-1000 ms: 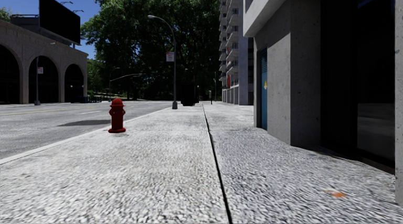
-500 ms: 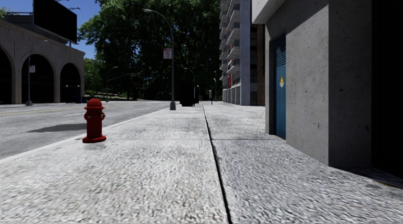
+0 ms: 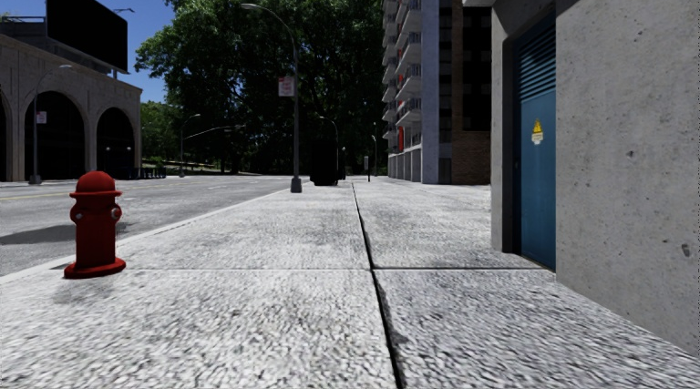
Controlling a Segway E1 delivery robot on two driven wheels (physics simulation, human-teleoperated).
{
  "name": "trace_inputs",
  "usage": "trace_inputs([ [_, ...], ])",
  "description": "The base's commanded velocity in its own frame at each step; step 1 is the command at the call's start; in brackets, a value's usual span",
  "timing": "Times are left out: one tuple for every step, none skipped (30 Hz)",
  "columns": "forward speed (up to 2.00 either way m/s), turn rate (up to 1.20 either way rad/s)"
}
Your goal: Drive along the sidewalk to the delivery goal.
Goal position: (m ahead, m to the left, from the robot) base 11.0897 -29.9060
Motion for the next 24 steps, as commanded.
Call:
trace_inputs([
  [2.00,0.00],
  [2.00,0.00],
  [2.00,0.00],
  [2.00,0.00],
  [2.00,0.00],
  [2.00,0.00],
  [2.00,0.00],
  [2.00,0.00],
  [2.00,0.00],
  [2.00,0.00],
  [2.00,0.00],
  [2.00,0.00],
  [2.00,0.00],
  [2.00,0.00],
  [2.00,0.00],
  [2.00,0.00],
  [2.00,0.00],
  [2.00,0.00],
  [2.00,0.00],
  [2.00,0.00],
  [2.00,0.00],
  [2.00,0.00],
  [2.00,0.00],
  [2.00,-0.06],
])
